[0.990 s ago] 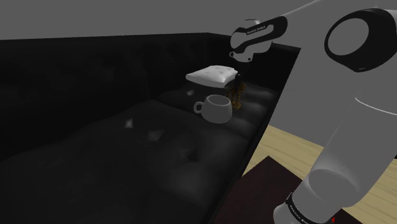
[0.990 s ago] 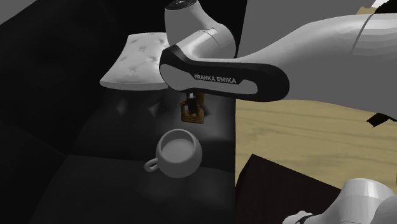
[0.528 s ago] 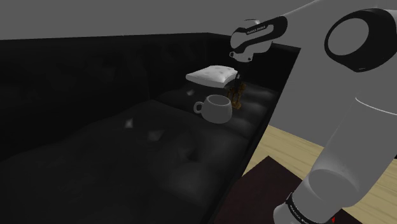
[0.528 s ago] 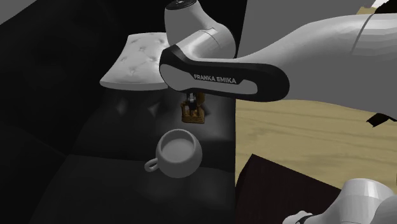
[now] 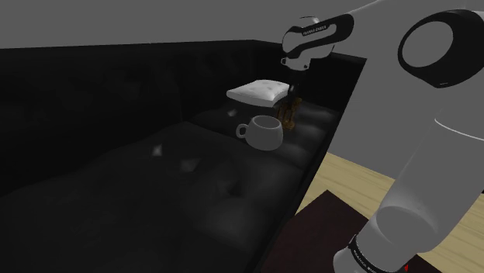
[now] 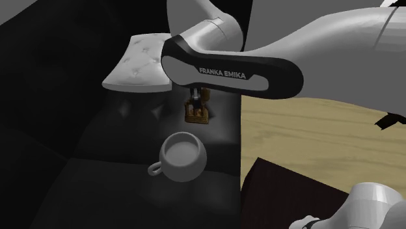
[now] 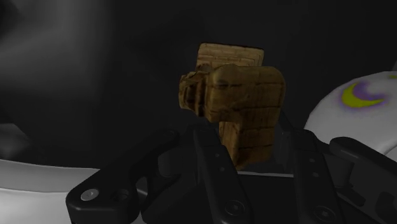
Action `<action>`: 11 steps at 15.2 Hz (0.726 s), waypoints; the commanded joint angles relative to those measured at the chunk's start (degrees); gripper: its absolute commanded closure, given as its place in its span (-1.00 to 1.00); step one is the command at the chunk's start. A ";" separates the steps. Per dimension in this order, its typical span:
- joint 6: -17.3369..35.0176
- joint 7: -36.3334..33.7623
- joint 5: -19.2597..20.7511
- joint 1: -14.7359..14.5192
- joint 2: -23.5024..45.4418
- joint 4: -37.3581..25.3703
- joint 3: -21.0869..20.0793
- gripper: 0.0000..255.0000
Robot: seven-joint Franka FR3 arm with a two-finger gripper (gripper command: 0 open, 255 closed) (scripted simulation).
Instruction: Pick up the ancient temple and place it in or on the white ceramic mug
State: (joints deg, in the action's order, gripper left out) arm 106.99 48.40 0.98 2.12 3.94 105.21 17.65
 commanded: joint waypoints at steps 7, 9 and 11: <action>-5.98 0.06 0.13 -0.02 -0.49 -5.51 0.00 1.00; -7.52 0.11 0.12 -0.02 -0.50 -7.04 0.01 1.00; -9.07 0.16 0.10 0.00 -0.44 -8.65 0.02 1.00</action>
State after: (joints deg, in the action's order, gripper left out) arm 98.77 48.48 1.12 2.09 3.41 97.49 17.65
